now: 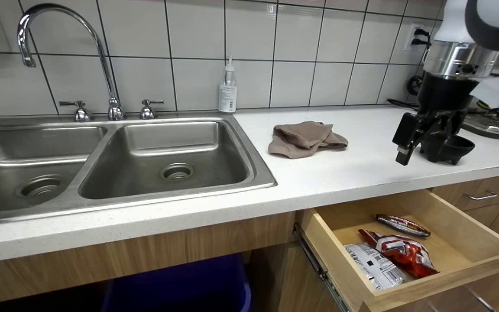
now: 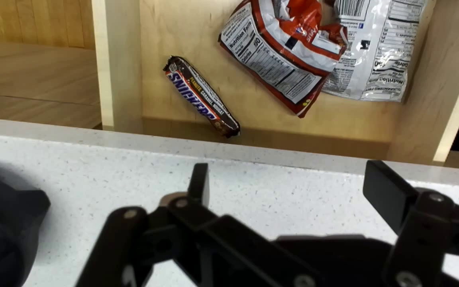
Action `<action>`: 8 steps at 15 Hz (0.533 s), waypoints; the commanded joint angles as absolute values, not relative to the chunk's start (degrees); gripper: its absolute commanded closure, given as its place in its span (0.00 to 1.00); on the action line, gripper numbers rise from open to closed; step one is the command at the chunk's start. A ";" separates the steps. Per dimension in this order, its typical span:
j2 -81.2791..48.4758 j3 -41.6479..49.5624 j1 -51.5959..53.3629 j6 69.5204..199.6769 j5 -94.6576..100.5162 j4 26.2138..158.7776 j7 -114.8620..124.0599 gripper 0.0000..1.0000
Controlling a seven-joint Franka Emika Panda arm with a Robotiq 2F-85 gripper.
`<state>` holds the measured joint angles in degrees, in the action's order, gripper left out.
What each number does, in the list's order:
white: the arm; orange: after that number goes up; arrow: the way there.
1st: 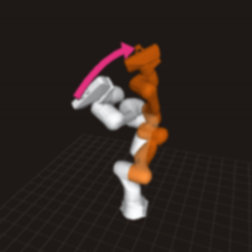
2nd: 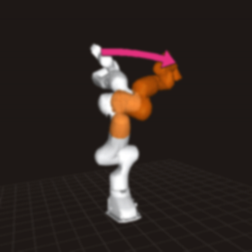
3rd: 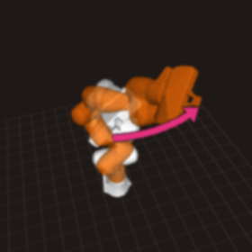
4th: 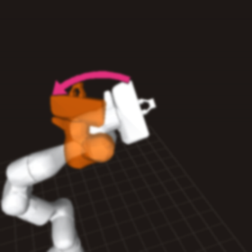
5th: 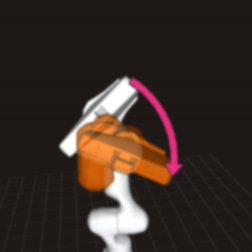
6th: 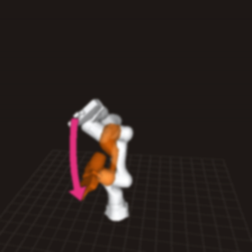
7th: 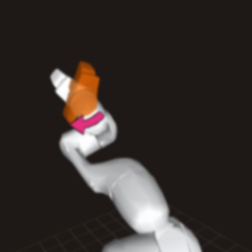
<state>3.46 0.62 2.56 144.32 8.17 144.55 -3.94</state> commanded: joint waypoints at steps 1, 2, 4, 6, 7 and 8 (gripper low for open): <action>8.59 0.09 2.17 141.63 7.25 148.47 -7.24 0.00; 9.18 0.15 2.21 141.15 7.06 149.17 -7.65 0.00; 10.31 0.32 2.37 140.02 6.30 150.48 -8.98 0.00; 11.16 0.53 2.53 138.59 5.33 151.49 -10.35 0.00; 11.46 0.63 2.57 137.72 4.73 151.93 -11.14 0.00; 11.74 0.78 2.62 136.79 3.89 152.30 -12.14 0.00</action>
